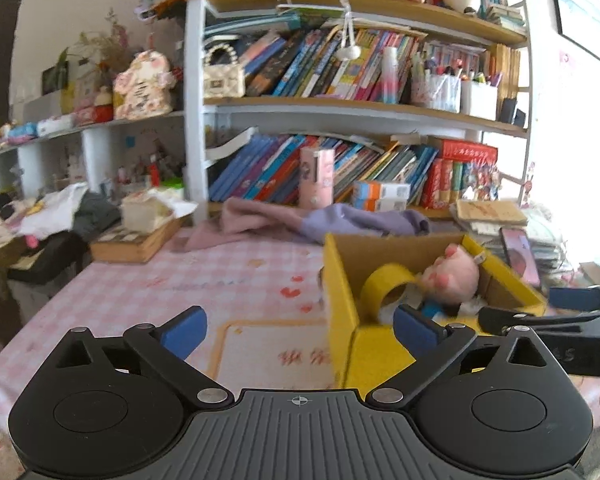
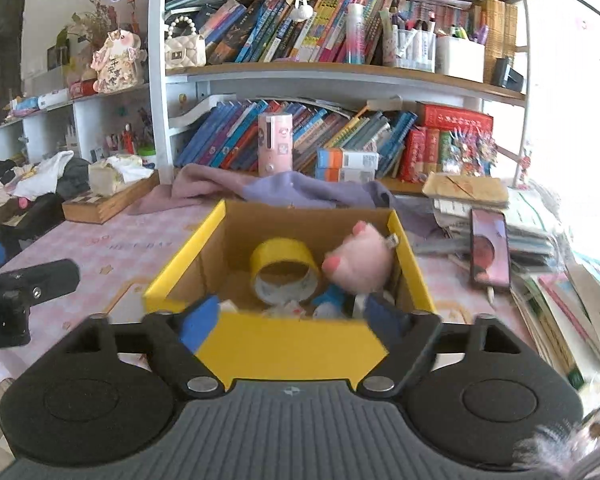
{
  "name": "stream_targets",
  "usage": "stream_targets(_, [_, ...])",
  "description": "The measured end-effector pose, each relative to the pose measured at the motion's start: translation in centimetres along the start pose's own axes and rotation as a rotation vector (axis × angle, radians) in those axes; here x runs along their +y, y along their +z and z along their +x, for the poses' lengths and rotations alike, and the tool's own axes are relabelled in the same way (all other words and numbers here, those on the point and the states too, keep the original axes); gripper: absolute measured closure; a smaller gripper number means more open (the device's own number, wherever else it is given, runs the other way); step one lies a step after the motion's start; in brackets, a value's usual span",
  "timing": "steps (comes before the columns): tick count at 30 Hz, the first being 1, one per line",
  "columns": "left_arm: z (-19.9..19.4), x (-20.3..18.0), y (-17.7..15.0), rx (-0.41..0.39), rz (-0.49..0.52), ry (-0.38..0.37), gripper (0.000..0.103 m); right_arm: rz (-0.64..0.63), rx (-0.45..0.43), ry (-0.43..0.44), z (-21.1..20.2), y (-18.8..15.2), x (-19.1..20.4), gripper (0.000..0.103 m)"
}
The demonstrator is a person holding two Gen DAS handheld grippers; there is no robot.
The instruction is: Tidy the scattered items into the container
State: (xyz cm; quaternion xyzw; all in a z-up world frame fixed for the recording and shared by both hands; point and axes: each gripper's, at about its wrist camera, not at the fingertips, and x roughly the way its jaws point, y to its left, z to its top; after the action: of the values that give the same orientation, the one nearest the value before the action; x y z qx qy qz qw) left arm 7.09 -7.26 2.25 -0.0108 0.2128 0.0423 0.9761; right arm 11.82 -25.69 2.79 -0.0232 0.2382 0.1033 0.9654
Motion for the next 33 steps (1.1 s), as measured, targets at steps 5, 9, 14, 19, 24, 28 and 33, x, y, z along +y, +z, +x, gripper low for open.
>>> stream_targets(5, [-2.7, 2.4, -2.3, 0.08, -0.032, 0.034, 0.0, 0.014, 0.022, -0.04, -3.4, -2.4, 2.4, 0.004])
stream_targets(9, [-4.8, 3.9, -3.6, 0.099, -0.032, 0.042, 0.0, 0.034, 0.035, -0.043, -5.7, -4.0, 3.8, 0.0])
stream_targets(14, [-6.0, 4.7, -5.3, 0.147, 0.042, 0.065, 0.0, 0.04, 0.058, -0.047, -7.6, -5.8, 5.4, 0.0])
stream_targets(19, [-6.6, 5.2, -6.5, 0.192, 0.09, 0.077, 0.0, 0.025, 0.09, -0.056, -8.3, -6.7, 6.4, 0.0])
stream_targets(24, [-7.3, 5.7, -6.3, 0.162, 0.067, 0.076, 0.0, 0.003, 0.097, -0.043, -8.9, -6.8, 7.2, 0.0])
stream_targets(28, [-7.1, 6.1, -6.4, 0.181, 0.026, 0.053, 0.0, -0.01, 0.115, -0.025, -8.8, -7.0, 7.5, 0.0])
stream_targets(33, [-7.1, 6.0, -6.5, 0.194, 0.033, 0.047, 0.0, 0.011, 0.128, -0.034, -8.7, -7.2, 7.3, 0.0])
